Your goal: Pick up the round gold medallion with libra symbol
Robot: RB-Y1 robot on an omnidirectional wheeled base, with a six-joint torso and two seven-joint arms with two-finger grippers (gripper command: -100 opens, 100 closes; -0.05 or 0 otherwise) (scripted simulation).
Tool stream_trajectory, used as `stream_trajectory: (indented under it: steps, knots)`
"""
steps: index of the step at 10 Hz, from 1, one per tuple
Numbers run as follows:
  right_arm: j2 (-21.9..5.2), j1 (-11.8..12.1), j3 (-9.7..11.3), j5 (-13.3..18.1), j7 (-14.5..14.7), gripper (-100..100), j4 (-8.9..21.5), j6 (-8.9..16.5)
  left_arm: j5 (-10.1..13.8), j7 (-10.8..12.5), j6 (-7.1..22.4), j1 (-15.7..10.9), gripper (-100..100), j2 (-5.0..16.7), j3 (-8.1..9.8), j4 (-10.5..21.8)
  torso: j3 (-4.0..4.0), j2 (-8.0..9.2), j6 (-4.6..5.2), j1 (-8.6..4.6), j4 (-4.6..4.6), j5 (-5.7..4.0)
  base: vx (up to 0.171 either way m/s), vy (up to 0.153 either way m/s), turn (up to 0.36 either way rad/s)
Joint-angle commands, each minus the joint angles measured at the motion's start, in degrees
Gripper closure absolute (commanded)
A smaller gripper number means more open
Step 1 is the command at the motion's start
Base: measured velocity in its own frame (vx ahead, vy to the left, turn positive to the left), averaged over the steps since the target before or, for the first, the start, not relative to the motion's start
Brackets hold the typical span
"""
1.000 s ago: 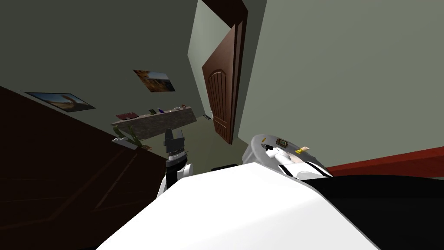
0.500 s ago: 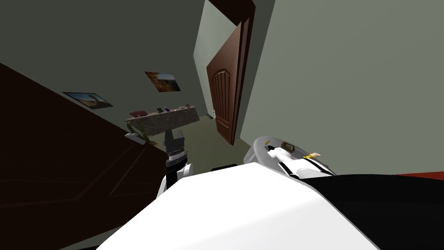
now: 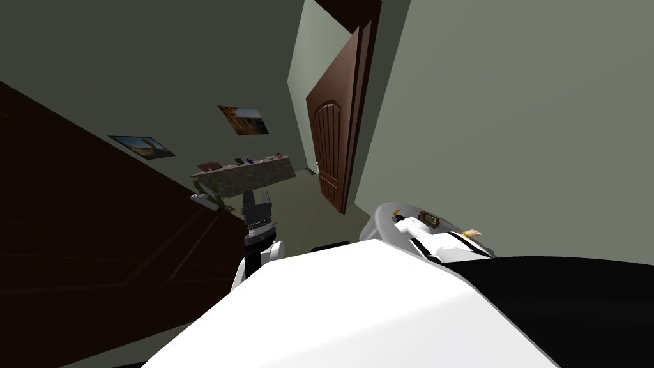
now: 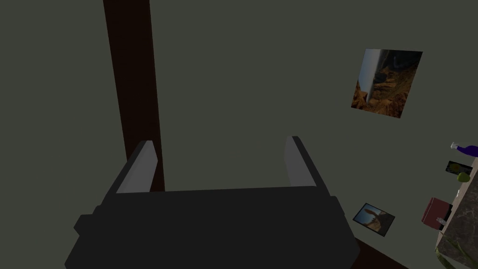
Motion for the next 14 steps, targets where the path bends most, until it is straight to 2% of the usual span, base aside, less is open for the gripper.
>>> stream_trajectory:
  steps: [1, 2, 4, 5, 7, 9, 12, 13, 14]
  knots:
    - [1.4, -0.5, -2.1, 2.7, 0.5, -100, -0.3, 0.1, 0.0, 0.0, 0.0, 0.0, 0, 0.0, 0.0, 0.0, 0.0, 0.0, 0.0, 0.0, 0.0, 0.0, 0.015, -0.034, -0.102]
    - [2.1, -0.7, -3.2, 4.1, 0.7, -100, -0.5, 0.2, 0.0, 0.0, 0.0, 0.0, 0, 0.0, 0.01, 0.0, -0.02, -0.03, 0.02, -0.1, -0.01, -0.02, 0.023, -0.053, -0.084]
    - [2.1, -0.7, -3.2, 4.1, 0.7, -100, -0.5, 0.2, 0.0, 0.0, 0.0, 0.0, 0, 0.0, 0.0, 0.0, -0.04, -0.06, 0.0, -0.13, -0.01, -0.03, 0.013, -0.023, -0.012]
    - [3.5, -1.2, -5.3, 6.8, 1.1, -100, -0.8, 0.3, 0.0, 0.0, 0.0, 0.0, 0, 0.0, 0.0, 0.0, -0.01, -0.02, 0.0, -0.06, -0.01, -0.02, 0.014, -0.029, -0.086]
    - [4.9, -1.7, -7.5, 9.5, 1.6, -100, -1.2, 0.4, 0.0, 0.0, 0.0, 0.0, 0, 0.0, 0.01, 0.0, -0.03, -0.05, 0.01, -0.15, -0.01, -0.03, 0.021, -0.049, -0.096]
    - [4.9, -1.7, -7.5, 9.5, 1.6, -100, -1.2, 0.4, 0.0, 0.0, 0.0, 0.0, 0, 0.0, 0.0, 0.0, -0.03, -0.06, -0.01, -0.12, -0.01, -0.03, 0.011, -0.019, 0.0]
    - [7.0, -2.5, -10.7, 13.6, 2.3, -100, -1.7, 0.6, 0.0, 0.0, 0.0, 0.0, 0, 0.0, 0.0, 0.0, -0.02, -0.03, 0.01, -0.07, -0.01, -0.01, 0.013, -0.022, -0.066]
    - [6.6, -1.8, -9.8, 12.2, 2.4, -100, -2.6, 1.0, 0.0, 0.0, 0.0, 0.0, 0, 0.0, 0.0, 0.0, -0.02, -0.04, 0.0, -0.1, -0.01, -0.02, 0.007, -0.013, -0.008]
    - [6.7, -1.8, -9.9, 12.3, 2.5, 100, -2.7, 1.1, 0.0, 0.0, 0.0, 0.0, 0, 0.0, 0.0, 0.0, -0.01, -0.01, -0.01, -0.05, 0.0, -0.01, 0.0, 0.0, 0.0]
